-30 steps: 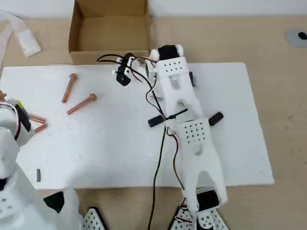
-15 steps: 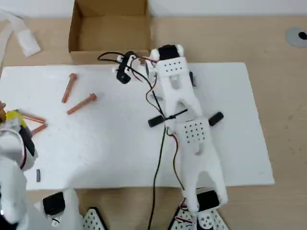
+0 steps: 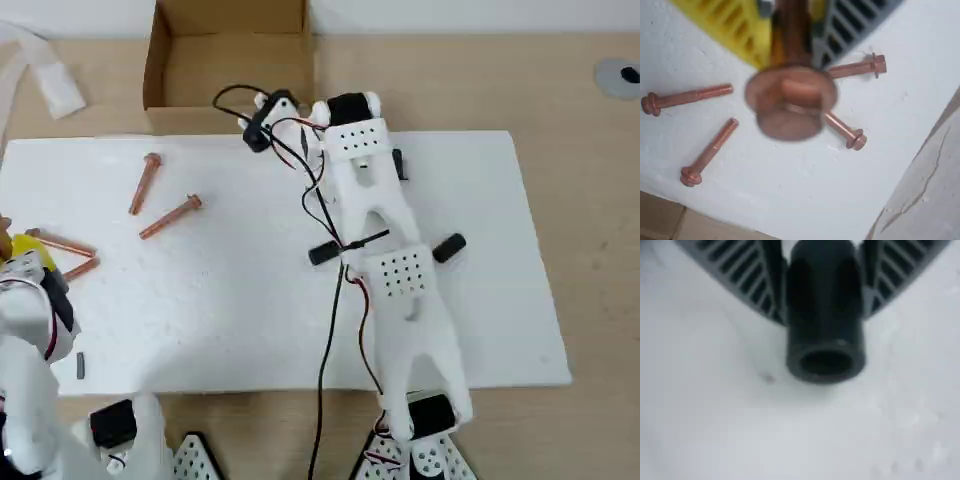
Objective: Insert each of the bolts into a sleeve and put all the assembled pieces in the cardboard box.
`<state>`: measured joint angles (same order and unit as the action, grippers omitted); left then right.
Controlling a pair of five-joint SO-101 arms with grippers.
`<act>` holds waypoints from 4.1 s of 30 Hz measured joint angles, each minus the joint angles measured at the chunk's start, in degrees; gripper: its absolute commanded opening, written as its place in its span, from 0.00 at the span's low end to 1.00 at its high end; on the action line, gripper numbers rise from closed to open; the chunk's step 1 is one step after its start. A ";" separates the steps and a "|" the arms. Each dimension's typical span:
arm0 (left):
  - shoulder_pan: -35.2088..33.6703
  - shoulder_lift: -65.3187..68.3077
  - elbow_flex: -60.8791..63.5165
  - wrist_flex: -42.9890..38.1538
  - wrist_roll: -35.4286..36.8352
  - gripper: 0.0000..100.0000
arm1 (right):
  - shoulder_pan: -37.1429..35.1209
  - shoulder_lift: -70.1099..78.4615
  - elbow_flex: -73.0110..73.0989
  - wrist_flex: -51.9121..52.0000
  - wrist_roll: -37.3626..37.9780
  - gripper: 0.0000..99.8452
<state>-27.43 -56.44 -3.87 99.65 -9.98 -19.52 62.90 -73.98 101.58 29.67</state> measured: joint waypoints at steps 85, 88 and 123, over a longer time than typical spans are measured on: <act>59.52 -17.49 32.26 -42.46 13.71 0.01 | -25.23 -166.15 149.80 -55.47 -45.98 0.01; 59.52 -19.43 34.46 -42.46 13.71 0.01 | -25.23 -166.15 149.98 -55.82 -45.98 0.01; 63.65 -19.96 41.76 -47.91 13.71 0.01 | -25.23 -166.15 149.98 -56.00 -45.98 0.01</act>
<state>36.22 -76.40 37.89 51.74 3.74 -44.75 -103.25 76.00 45.58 -16.31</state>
